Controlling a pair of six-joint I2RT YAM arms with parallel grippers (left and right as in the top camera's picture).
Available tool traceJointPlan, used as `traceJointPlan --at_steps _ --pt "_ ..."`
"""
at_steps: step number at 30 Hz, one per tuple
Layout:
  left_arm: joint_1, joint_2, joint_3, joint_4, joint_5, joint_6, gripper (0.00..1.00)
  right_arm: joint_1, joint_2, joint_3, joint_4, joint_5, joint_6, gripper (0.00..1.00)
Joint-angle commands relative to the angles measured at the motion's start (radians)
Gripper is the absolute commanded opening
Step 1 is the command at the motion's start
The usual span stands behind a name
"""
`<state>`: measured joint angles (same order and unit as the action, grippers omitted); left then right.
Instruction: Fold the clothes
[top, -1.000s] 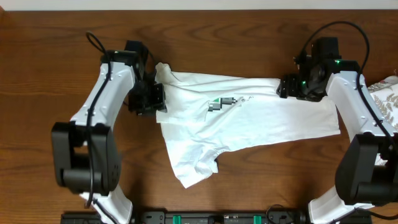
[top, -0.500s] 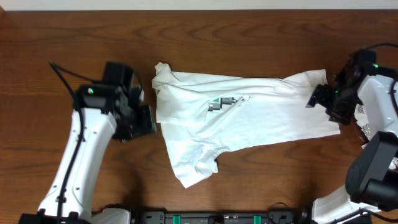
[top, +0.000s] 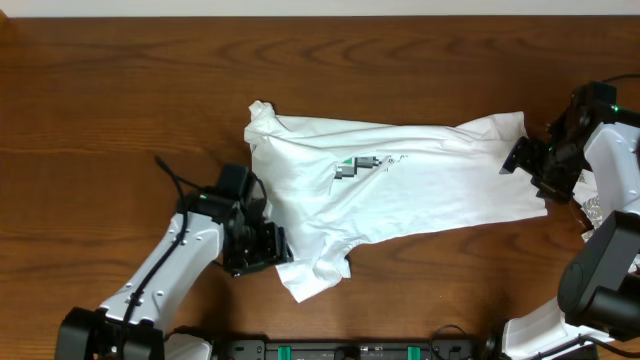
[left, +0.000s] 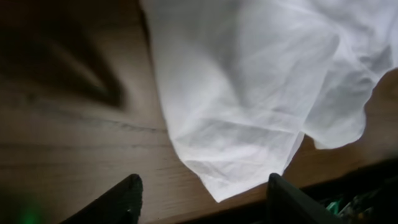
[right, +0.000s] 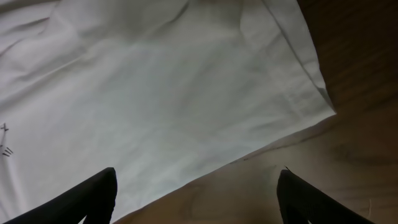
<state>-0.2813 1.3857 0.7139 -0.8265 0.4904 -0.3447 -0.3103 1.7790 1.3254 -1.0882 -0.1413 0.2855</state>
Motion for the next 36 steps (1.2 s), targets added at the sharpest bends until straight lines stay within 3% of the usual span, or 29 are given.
traceJointPlan --at_steps 1,11,24,30,36 --pt "-0.023 0.004 -0.035 0.016 0.018 -0.018 0.69 -0.004 -0.010 0.000 -0.001 0.004 0.013 0.80" --pt "-0.135 0.040 -0.076 0.037 0.108 -0.037 0.71 -0.004 -0.010 0.000 0.000 0.004 0.005 0.80" --pt "-0.322 0.040 -0.088 0.132 0.101 -0.289 0.72 -0.004 -0.010 0.001 0.000 0.003 -0.010 0.80" --pt "-0.372 0.040 -0.120 0.149 0.101 -0.335 0.72 -0.003 -0.010 0.001 0.000 0.003 -0.010 0.80" --pt "-0.377 0.040 -0.124 0.206 0.039 -0.338 0.64 -0.003 -0.010 0.001 -0.001 0.003 -0.010 0.79"
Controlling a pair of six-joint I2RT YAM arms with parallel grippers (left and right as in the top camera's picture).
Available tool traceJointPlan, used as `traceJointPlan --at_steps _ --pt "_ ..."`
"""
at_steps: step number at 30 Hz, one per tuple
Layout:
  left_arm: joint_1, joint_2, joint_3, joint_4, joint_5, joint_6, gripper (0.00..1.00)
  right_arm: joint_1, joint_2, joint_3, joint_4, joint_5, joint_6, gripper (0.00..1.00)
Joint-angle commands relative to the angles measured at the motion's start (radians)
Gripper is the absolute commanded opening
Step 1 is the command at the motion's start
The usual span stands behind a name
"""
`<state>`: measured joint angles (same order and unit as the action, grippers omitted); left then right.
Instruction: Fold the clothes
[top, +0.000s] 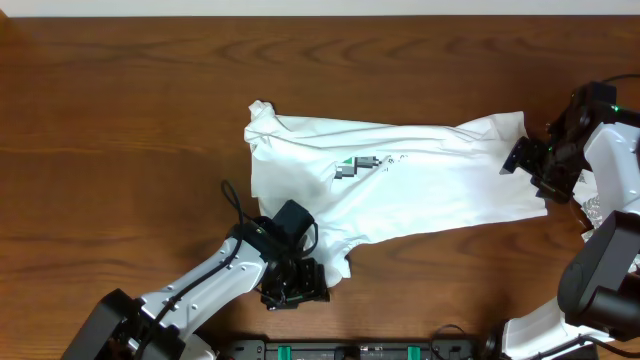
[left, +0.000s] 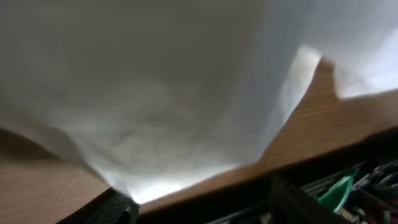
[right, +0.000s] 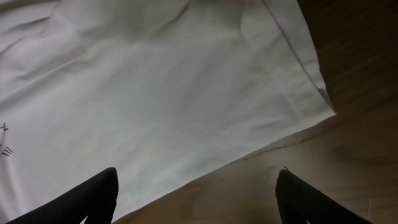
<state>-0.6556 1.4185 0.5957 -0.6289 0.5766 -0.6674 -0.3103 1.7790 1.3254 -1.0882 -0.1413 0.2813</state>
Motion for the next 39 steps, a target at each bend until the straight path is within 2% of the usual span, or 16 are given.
traceJointPlan --at_steps 1,16,17,22,25,27,29,34,39 --pt "-0.002 0.007 -0.005 0.010 -0.054 -0.016 0.64 -0.003 -0.010 0.000 -0.001 0.003 -0.005 0.79" --pt "0.006 0.007 -0.005 0.003 -0.155 -0.026 0.63 -0.003 -0.010 0.000 -0.001 0.002 -0.006 0.77" --pt "0.006 0.007 -0.005 0.003 -0.165 -0.026 0.61 -0.003 -0.010 0.000 -0.001 0.002 -0.005 0.77" --pt "0.007 0.007 -0.005 0.010 -0.182 -0.026 0.34 -0.003 -0.010 0.001 -0.004 0.002 -0.005 0.77" --pt "0.007 0.007 -0.005 0.014 -0.185 -0.015 0.15 -0.003 -0.010 0.000 -0.003 0.002 -0.006 0.76" --pt "0.009 0.006 0.002 0.000 -0.173 -0.011 0.06 -0.003 -0.010 0.000 -0.003 0.002 -0.006 0.77" --pt "0.012 0.002 0.025 -0.041 -0.169 0.001 0.06 -0.003 -0.010 0.000 -0.001 0.002 -0.006 0.77" --pt "0.029 -0.050 0.201 -0.259 -0.090 0.042 0.06 -0.003 -0.010 0.000 0.006 0.002 -0.006 0.77" --pt "0.037 -0.115 0.381 -0.392 -0.132 0.100 0.06 -0.003 -0.010 0.000 0.008 0.003 -0.006 0.77"
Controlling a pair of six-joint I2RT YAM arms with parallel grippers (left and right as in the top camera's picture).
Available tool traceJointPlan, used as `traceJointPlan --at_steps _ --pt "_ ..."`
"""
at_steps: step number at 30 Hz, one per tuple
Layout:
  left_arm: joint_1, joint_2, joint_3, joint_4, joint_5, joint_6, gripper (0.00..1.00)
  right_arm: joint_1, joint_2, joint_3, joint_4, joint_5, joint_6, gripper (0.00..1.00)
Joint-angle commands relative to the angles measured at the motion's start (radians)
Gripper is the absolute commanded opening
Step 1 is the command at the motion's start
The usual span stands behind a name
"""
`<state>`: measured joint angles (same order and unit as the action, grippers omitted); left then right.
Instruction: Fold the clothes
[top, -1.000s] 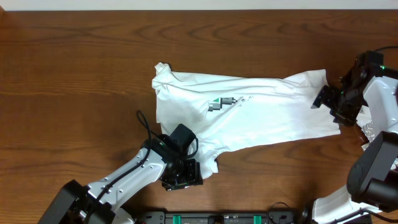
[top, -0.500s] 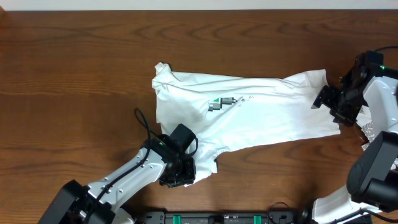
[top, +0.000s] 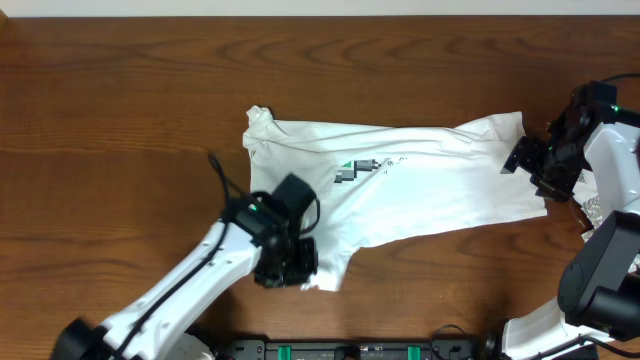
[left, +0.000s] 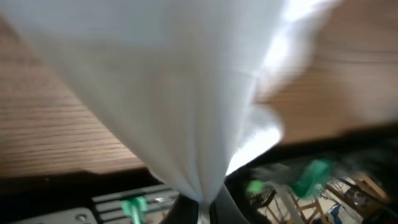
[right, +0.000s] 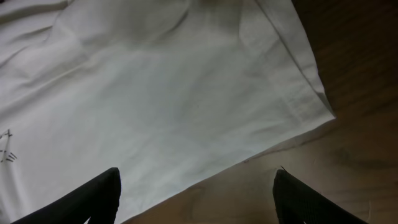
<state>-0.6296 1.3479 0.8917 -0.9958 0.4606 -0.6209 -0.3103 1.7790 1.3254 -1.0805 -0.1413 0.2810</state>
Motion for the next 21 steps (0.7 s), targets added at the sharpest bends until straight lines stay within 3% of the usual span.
traceJointPlan --at_steps 1,6,12,21 --pt "0.019 -0.052 0.107 -0.028 -0.038 0.057 0.06 -0.003 -0.010 0.000 0.001 0.003 -0.005 0.77" --pt "0.107 -0.059 0.145 -0.013 -0.130 0.095 0.06 -0.003 -0.010 0.000 0.000 0.003 -0.005 0.77" --pt "0.220 -0.025 0.145 0.014 -0.138 0.148 0.06 -0.003 -0.010 0.000 -0.003 0.002 -0.009 0.77" --pt "0.290 0.109 0.145 0.211 -0.141 0.158 0.07 0.000 -0.010 0.000 -0.004 0.002 -0.009 0.78"
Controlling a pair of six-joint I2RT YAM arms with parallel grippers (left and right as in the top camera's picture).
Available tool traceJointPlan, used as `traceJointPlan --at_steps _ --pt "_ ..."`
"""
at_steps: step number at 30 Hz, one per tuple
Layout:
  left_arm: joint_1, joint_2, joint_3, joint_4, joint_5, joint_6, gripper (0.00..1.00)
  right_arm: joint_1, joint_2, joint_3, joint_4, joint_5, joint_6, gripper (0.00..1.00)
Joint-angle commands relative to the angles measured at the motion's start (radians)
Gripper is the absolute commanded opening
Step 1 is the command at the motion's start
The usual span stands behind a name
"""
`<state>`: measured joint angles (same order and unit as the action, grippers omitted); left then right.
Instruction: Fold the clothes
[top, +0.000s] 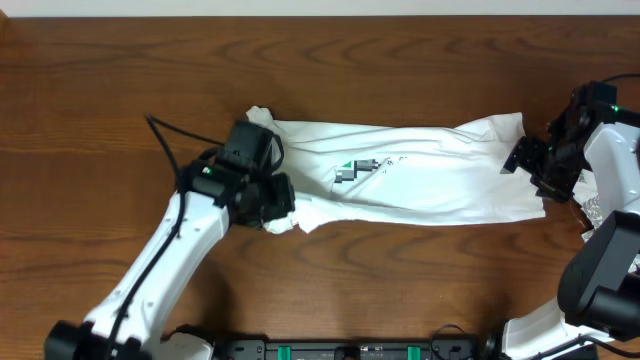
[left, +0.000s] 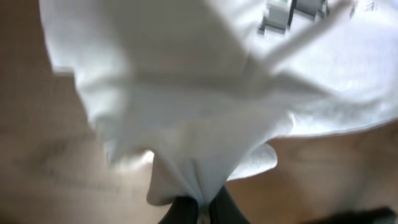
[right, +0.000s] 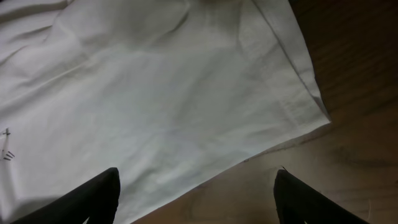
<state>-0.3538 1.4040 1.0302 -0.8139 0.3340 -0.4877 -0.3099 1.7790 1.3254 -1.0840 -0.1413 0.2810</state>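
A white T-shirt (top: 420, 180) with a small green and grey print (top: 352, 169) lies stretched across the wooden table, running left to right. My left gripper (top: 272, 205) is shut on a bunched lower corner of the shirt (left: 186, 180), lifted over the shirt's left part, so the front flap is folded upward. At the shirt's right end my right gripper (top: 528, 165) hovers open above the hem (right: 292, 106), holding nothing.
Brown wooden table (top: 120, 110) all round the shirt. A dark rail with green parts (top: 350, 350) runs along the near edge. A black cable (top: 175, 130) trails from the left arm.
My left gripper, still shut on the shirt's corner, has moved from the near edge up and left to the shirt's left part; the hanging flap no longer lies toward the near edge. Right arm unchanged.
First my left gripper stood open beside the shirt's lower-left flap. Then it sat over that flap's tip near the table's edge. Then it was shut on the tip and lifted it. Now the flap is carried over the shirt's left side. The right gripper stayed open throughout.
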Motion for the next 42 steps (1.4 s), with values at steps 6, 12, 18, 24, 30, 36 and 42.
traceJointPlan --at_steps 6,12,18,24,30,36,42 --pt "0.036 0.184 0.006 0.162 -0.014 0.035 0.06 0.006 -0.010 0.000 0.000 0.003 -0.009 0.78" --pt "0.090 0.202 0.045 0.202 0.043 0.047 0.06 0.010 -0.010 0.000 0.003 0.003 -0.009 0.78" --pt "0.142 0.203 0.094 0.241 0.038 0.088 0.06 0.010 -0.010 0.000 0.008 0.003 -0.009 0.78" --pt "0.185 0.238 0.094 0.317 0.036 0.102 0.06 0.010 -0.010 0.000 0.010 0.003 -0.009 0.78" --pt "0.186 0.304 0.094 0.337 0.019 0.142 0.38 0.010 -0.010 0.000 0.002 0.003 -0.009 0.78" --pt "0.186 0.309 0.094 0.314 0.013 0.152 0.48 0.010 -0.010 0.000 -0.018 0.003 -0.024 0.78" --pt "0.186 0.309 0.093 0.265 0.013 0.164 0.48 0.010 -0.010 -0.002 -0.131 0.003 -0.024 0.80"
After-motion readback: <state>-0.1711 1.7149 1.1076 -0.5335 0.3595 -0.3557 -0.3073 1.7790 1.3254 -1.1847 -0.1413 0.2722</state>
